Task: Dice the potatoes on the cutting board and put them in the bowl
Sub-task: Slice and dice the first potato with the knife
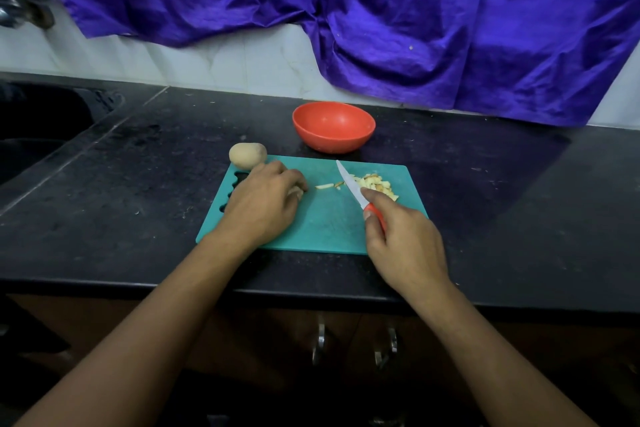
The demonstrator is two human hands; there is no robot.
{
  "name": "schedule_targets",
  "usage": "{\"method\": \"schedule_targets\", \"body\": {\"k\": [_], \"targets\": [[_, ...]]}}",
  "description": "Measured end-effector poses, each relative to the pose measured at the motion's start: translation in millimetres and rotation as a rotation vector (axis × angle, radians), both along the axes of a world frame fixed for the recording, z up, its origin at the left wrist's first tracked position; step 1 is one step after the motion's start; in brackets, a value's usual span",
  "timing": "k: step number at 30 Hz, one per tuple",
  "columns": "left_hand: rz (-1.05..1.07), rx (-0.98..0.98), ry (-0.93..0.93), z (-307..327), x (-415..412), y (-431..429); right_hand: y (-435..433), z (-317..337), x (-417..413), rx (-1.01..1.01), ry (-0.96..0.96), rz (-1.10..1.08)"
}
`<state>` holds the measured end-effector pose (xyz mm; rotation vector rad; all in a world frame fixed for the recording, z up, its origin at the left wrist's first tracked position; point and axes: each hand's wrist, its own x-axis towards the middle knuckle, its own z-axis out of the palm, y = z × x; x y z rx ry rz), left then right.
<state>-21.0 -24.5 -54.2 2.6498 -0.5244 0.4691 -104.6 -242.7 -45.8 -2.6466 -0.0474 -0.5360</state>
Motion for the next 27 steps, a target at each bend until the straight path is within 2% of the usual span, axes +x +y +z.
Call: {"method": "schedule_targets", "body": {"k": [10, 14, 20, 24, 27], "targets": [[-0.071, -0.244, 0.068, -5.1, -31.6, 18.7, 3.1, 3.0, -3.6, -0.03, -0.006, 0.013], [-0.042, -0.229, 0.064, -4.3, -31.9, 16.9, 3.9, 7.4, -6.4, -0.066, 0.014, 0.028], [0.006, -0.233, 0.053, -3.0, -30.1, 14.4, 14.7, 21.4, -8.1, -0.237, 0.131, 0.13], [-0.005, -0.243, 0.048, -3.3, -30.3, 15.1, 11.1, 27.7, 2.2, -0.295, 0.172, 0.007], [-0.005, -0.242, 0.062, -3.0, -30.3, 16.0, 6.5, 28.4, 5.5, -0.214, 0.205, -0.064]]}}
